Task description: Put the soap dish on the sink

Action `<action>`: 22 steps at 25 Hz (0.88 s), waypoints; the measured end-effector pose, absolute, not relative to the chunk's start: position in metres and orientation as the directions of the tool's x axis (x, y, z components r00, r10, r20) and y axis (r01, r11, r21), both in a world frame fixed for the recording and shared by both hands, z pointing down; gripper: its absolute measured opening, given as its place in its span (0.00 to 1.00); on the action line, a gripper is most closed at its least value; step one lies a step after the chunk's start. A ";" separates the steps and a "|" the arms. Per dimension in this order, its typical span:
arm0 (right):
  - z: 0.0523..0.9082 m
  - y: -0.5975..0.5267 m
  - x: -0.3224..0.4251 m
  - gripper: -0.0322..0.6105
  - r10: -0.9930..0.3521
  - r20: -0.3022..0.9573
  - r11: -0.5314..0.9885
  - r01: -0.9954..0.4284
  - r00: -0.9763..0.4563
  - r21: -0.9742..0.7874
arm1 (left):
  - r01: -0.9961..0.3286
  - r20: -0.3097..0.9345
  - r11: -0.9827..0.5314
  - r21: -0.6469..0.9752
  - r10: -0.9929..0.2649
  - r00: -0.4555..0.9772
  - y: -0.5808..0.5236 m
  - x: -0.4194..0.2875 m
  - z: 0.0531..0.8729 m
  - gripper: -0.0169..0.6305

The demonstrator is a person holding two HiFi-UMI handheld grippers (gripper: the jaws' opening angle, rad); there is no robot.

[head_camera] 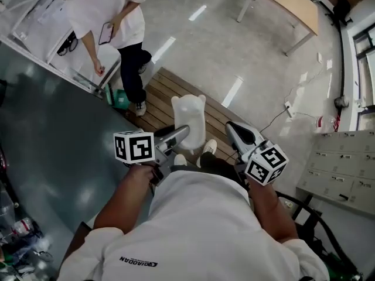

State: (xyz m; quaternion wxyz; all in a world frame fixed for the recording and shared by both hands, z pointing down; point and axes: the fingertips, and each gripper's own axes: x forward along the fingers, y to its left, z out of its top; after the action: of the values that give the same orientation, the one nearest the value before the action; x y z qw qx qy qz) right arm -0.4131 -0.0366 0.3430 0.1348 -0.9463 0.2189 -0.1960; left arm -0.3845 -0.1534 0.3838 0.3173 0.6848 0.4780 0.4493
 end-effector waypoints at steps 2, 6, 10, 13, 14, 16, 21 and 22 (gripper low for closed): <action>0.348 -0.026 -0.409 0.05 -0.454 0.311 -0.873 -0.347 0.835 -0.342 | 0.373 0.316 -0.338 0.864 0.941 0.121 -0.140 -0.378 0.388 0.27; 0.367 -0.001 -0.396 0.05 -0.442 0.309 -0.877 -0.333 0.842 -0.347 | 0.358 0.315 -0.332 0.872 0.943 0.107 -0.113 -0.364 0.405 0.27; 0.377 0.034 -0.356 0.05 -0.448 0.293 -0.874 -0.347 0.844 -0.339 | 0.373 0.329 -0.344 0.862 0.938 0.105 -0.079 -0.328 0.416 0.27; 0.392 0.060 -0.334 0.05 -0.477 0.281 -0.862 -0.382 0.833 -0.334 | 0.375 0.335 -0.360 0.854 0.933 0.132 -0.051 -0.307 0.429 0.27; 0.398 0.064 -0.330 0.05 -0.487 0.276 -0.859 -0.395 0.829 -0.327 | 0.372 0.334 -0.364 0.854 0.932 0.144 -0.045 -0.302 0.434 0.27; 0.407 0.072 -0.320 0.05 -0.500 0.273 -0.854 -0.415 0.822 -0.314 | 0.359 0.328 -0.367 0.859 0.930 0.166 -0.035 -0.293 0.442 0.27; 0.412 0.108 -0.294 0.05 -0.510 0.272 -0.849 -0.425 0.816 -0.315 | 0.346 0.315 -0.351 0.870 0.936 0.159 0.009 -0.271 0.440 0.27; 0.412 0.115 -0.291 0.05 -0.513 0.273 -0.846 -0.425 0.814 -0.323 | 0.350 0.318 -0.352 0.868 0.936 0.152 0.017 -0.269 0.438 0.27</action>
State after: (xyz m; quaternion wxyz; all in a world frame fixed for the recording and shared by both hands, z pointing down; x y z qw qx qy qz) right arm -0.2912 0.1145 0.4124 0.1243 -0.9442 0.2482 -0.1771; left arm -0.2689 0.0175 0.4376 0.3237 0.6866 0.4680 0.4526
